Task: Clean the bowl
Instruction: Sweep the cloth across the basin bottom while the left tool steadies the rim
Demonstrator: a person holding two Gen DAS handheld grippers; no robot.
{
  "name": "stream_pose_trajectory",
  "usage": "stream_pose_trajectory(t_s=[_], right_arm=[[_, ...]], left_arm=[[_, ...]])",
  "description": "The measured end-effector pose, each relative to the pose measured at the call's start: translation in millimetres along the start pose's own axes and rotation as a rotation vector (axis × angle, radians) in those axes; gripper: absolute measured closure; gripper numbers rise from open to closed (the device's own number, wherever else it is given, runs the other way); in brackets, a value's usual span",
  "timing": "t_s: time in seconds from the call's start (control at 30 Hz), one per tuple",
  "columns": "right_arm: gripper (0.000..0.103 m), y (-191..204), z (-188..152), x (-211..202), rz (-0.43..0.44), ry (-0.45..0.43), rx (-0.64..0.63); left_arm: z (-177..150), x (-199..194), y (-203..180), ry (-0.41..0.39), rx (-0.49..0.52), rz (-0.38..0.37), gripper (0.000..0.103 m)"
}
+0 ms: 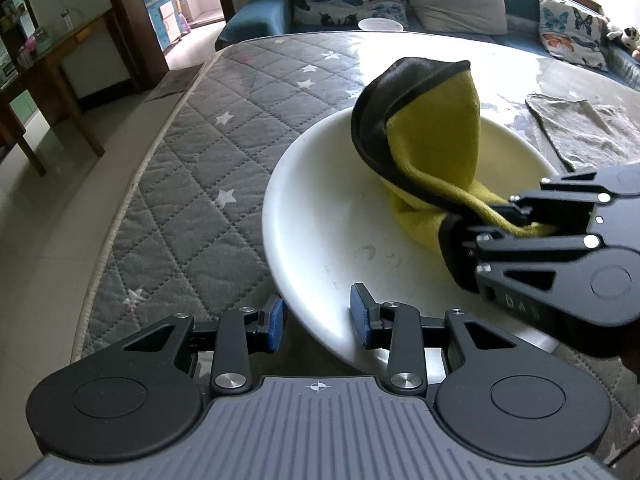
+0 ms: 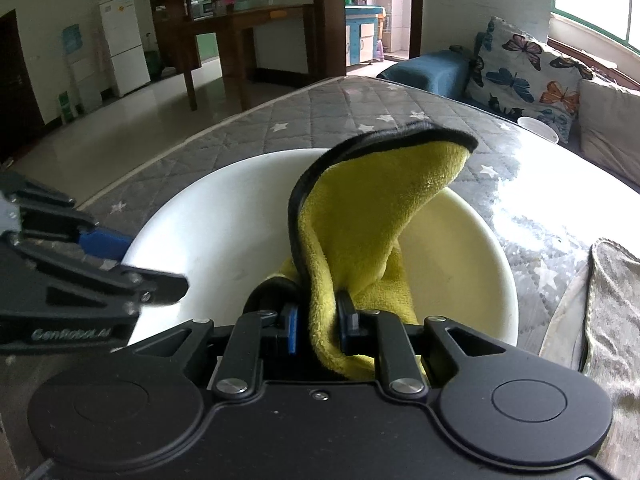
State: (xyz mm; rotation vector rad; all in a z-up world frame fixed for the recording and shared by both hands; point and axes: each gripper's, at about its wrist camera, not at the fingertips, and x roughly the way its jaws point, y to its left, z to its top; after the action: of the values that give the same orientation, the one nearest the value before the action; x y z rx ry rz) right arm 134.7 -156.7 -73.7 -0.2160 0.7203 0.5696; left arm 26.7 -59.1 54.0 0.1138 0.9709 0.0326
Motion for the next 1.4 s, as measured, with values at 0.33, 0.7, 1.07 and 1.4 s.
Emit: stream_pose_trajectory(t_s=[0.33,0.7,1.07,1.4], right_arm=[[0.084,3,-6,-10,0.023,0.013,0.000],[0.085,-14,-10,-15,0.027,0.016,0.052],[0.085,-24,-4,-2,-0.036,-0.012,0.061],[0.085,-32,5,15,-0.079,-0.034,0.053]], left_arm=[[-1,-1,-1,-0.007,0.006,0.007,0.066],[-2,-2,-1,-0.013,0.012,0.013,0.066],[2,1,0,-0.013,0.020,0.018,0.066],[16,10,4,-0.031,0.031,0.047,0.069]])
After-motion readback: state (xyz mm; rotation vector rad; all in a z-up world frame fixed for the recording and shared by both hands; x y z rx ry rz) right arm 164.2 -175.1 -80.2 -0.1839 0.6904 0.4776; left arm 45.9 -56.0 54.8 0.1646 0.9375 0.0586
